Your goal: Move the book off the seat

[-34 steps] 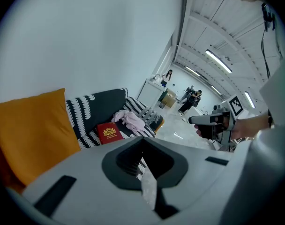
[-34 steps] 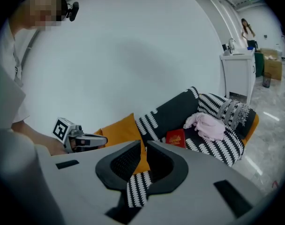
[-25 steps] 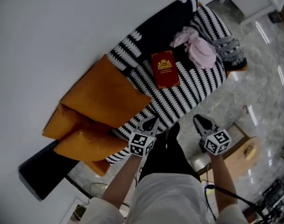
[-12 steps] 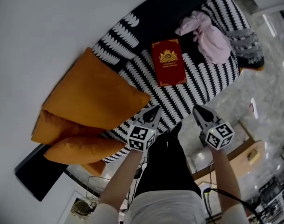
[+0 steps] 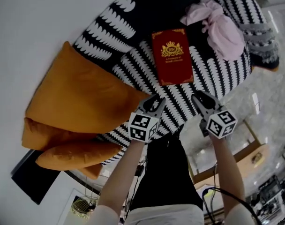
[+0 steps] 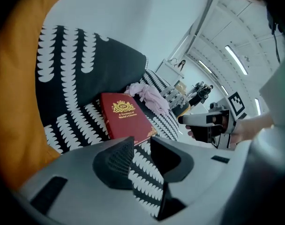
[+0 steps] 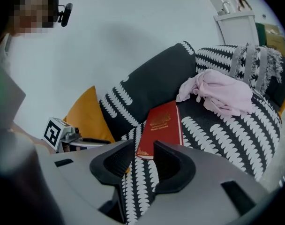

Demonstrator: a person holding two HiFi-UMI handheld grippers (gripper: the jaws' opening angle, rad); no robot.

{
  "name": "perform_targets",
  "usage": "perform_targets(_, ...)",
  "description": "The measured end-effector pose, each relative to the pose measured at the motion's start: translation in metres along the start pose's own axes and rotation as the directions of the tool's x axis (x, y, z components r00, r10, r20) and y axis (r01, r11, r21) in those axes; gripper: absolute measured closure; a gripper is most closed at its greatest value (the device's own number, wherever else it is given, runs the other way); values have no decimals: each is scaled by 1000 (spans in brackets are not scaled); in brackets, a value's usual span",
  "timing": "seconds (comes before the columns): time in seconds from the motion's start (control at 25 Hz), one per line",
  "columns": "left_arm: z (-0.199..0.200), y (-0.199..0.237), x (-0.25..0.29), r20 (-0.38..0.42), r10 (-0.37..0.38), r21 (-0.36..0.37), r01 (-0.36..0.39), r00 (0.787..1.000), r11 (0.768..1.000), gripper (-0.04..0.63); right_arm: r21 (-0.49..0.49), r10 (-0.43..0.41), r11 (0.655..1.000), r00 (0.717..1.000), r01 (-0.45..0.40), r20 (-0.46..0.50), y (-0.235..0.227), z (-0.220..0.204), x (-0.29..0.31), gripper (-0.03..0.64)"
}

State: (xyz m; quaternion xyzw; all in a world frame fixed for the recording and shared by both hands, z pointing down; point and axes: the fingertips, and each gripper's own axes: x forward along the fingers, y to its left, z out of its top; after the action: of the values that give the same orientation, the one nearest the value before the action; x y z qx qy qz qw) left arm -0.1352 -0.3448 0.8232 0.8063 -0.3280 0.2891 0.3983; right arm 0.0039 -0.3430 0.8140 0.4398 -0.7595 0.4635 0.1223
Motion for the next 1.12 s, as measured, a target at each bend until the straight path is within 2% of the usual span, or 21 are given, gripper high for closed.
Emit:
perform_targets(0.24, -12, 39, 37, -30, 14, -4, -14, 999, 1000, 451, -5, -29, 1000, 1000, 29, -9, -31, -16, 36, 439)
perform_targets(0.4, -23, 54, 60, -44, 1, -59, -3, 999, 998, 416, 7, -56, 998, 998, 57, -23, -53, -29, 52, 413)
perform_targets(0.6, -29, 66, 86, -87, -6, -111, -4, 996, 994, 333, 96, -76, 992, 997, 78, -30, -78, -36, 73, 374)
perform_targets(0.8, -28, 70, 100, -117, -56, -158, 37, 992, 987, 299, 183, -67, 980, 996, 75, -53, -79, -35, 88, 334)
perform_targets(1.0, -34, 69, 111, -127, -118, -172, 95, 985, 981, 284, 217, -59, 974, 997, 70, -56, -80, -49, 104, 304)
perform_targets(1.12, -38, 61, 115, -123, -151, -224, 121, 981, 967, 284, 223, -64, 971, 994, 83, -90, -89, -52, 105, 304)
